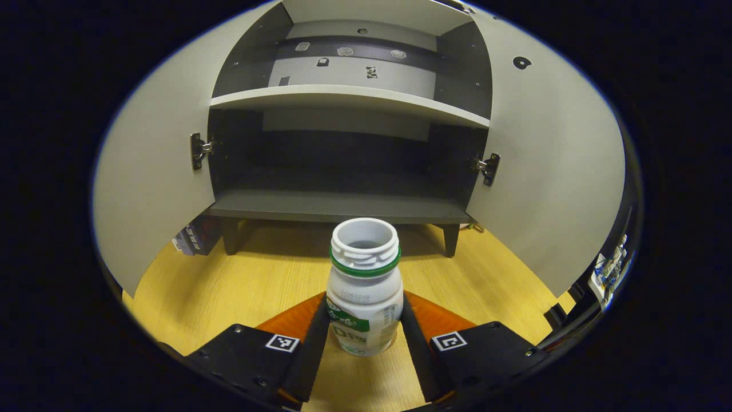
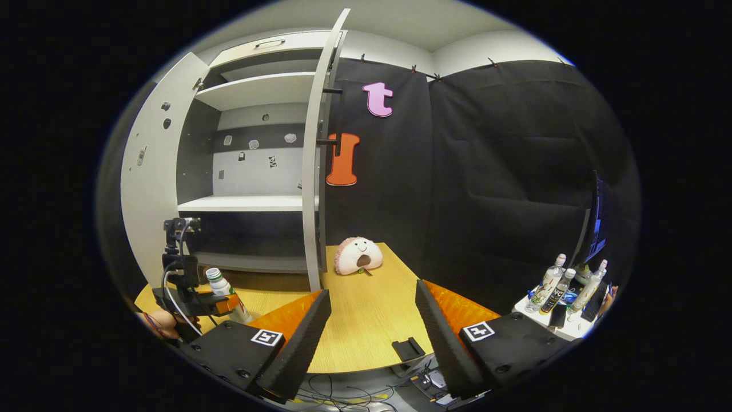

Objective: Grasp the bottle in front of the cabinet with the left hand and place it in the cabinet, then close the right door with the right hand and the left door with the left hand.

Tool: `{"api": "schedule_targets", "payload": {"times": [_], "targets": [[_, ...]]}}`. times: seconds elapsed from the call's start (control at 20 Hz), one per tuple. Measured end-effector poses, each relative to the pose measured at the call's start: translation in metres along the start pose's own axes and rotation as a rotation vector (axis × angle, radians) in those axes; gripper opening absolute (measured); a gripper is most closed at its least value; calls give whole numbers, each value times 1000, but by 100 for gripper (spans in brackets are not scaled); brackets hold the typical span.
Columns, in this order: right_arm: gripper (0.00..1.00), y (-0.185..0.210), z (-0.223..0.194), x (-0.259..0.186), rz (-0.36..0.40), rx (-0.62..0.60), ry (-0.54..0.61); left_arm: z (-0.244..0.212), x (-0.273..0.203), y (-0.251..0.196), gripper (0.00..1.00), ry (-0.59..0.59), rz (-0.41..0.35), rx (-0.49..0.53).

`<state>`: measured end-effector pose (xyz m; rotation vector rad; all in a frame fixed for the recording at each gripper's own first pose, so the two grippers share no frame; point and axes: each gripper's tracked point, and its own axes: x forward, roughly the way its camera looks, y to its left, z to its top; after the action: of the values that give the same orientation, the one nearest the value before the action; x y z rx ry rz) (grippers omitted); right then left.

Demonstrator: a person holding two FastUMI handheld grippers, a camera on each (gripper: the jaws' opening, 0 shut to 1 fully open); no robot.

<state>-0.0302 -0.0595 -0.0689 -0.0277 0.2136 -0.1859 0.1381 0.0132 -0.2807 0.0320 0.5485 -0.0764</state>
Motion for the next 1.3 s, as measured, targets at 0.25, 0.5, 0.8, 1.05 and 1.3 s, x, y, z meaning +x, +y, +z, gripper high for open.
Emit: {"api": "schedule_targets", "payload": {"times": [0.25,0.5,0.8,1.05,1.3], "targets": [[98,4,3,1,8,10,-10,53,-21,-6,70,-42,-36,43],[98,4,2,1,2,21,-15,133,-52,-8,70,-146,-64,47],[98,11,8,5,18,39,-32,208,-70,-2,70,-193,-88,64],[98,16,10,10,33,46,-43,265,-70,4,70,-245,-85,139],[98,13,11,16,31,63,-48,301,-65,6,70,-261,-71,194]]}}
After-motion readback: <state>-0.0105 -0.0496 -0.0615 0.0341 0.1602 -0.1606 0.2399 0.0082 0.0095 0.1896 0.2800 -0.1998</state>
